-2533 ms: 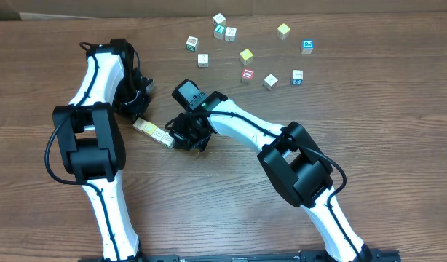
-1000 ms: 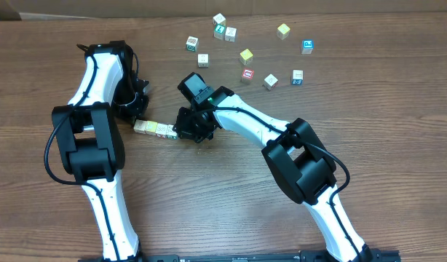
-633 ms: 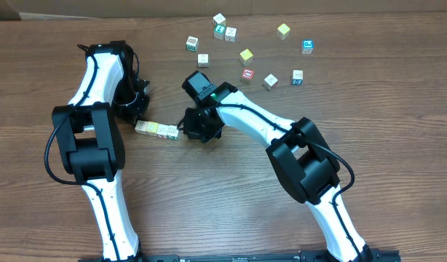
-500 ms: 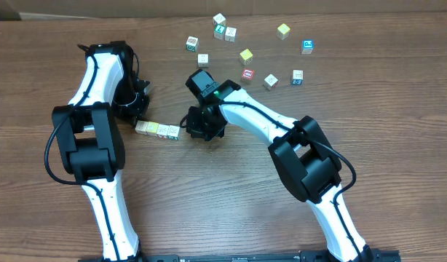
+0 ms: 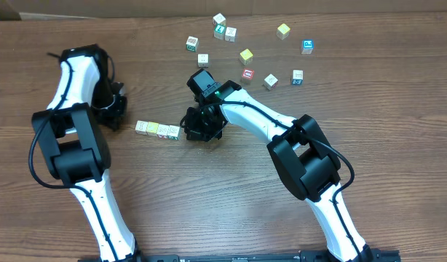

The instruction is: Form a horizontal line

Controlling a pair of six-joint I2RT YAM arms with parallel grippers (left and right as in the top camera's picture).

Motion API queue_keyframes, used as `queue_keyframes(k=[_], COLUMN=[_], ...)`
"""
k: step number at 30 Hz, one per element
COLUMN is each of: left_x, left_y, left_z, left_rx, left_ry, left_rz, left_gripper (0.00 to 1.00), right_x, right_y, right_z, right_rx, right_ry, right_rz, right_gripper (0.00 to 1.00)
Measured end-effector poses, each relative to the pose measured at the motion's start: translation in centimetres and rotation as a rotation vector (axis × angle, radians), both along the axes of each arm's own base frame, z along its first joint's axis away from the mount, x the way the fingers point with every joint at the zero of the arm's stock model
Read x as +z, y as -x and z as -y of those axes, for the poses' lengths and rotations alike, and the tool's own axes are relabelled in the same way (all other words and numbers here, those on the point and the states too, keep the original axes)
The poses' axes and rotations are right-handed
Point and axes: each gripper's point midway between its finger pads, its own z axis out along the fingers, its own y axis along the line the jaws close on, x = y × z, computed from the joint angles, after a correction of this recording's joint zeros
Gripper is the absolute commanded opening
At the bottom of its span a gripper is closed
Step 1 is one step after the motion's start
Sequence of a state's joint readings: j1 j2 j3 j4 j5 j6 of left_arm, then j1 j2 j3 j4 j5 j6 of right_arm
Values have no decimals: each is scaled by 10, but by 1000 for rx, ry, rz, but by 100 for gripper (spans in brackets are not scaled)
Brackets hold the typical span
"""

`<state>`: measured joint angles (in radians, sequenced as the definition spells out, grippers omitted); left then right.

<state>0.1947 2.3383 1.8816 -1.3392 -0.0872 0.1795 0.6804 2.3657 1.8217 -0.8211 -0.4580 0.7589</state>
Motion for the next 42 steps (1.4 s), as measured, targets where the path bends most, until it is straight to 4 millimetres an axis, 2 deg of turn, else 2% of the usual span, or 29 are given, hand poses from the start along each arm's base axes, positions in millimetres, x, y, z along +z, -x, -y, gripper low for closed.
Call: queue_keyframes(k=[16,34,39,42], left_x=[0,0,0,0], left_y=[1,1,1,2], left_z=[-3,-3,-3,-3], left_rx=[24,24,24,24], left_ry=[-4,-4,-4,-3], left_rz=[1,1,0,-4], left_gripper=[4,4,4,5], right_x=[12,18,14,2], right_y=[-5,-16,-21,-22], right_z=[-20,-30,-25,-6], right_rx=[25,29,14,-9], right_ry=[-120,-165,-130,-23], right_rz=[16,70,100,101], right_gripper=[4,4,4,4])
